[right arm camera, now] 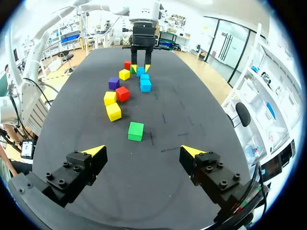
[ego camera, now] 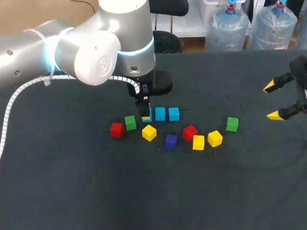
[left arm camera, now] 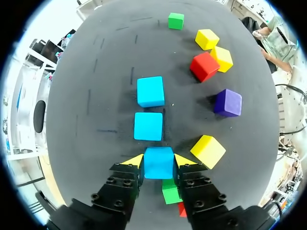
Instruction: Place the blue cubes, place green cubes on the blue cubes, place the yellow cubes on the green cubes, then place the red cubes on the yellow cubes, and place purple cube on the red cubes.
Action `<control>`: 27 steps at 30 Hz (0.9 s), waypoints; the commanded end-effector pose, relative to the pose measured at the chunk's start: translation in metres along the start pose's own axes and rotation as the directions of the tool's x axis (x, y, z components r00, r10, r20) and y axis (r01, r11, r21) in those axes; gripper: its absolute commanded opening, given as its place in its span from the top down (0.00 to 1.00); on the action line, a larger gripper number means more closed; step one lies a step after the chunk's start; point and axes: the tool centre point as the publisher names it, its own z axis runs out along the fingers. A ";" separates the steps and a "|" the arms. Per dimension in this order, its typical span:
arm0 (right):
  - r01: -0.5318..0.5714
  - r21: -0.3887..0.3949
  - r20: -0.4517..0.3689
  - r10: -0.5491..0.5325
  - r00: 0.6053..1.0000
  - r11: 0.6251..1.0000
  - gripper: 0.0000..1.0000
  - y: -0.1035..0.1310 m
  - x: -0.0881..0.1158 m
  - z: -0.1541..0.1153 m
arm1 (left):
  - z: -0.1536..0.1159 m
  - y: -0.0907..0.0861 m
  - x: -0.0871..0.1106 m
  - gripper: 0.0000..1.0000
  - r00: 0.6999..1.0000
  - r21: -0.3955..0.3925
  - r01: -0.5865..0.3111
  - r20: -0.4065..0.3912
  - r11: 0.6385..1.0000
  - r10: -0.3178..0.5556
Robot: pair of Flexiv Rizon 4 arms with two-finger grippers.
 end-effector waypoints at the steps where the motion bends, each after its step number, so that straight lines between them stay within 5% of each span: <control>1: 0.001 -0.001 0.003 -0.001 1.000 1.000 0.00 -0.001 0.000 0.001 | 0.003 0.006 -0.002 1.00 1.000 0.012 -0.006 -0.001 1.000 0.006; 27: 0.001 -0.001 0.003 -0.001 1.000 1.000 0.00 -0.001 0.000 0.001 | 0.006 0.017 0.003 1.00 0.999 0.019 -0.044 -0.018 0.999 0.044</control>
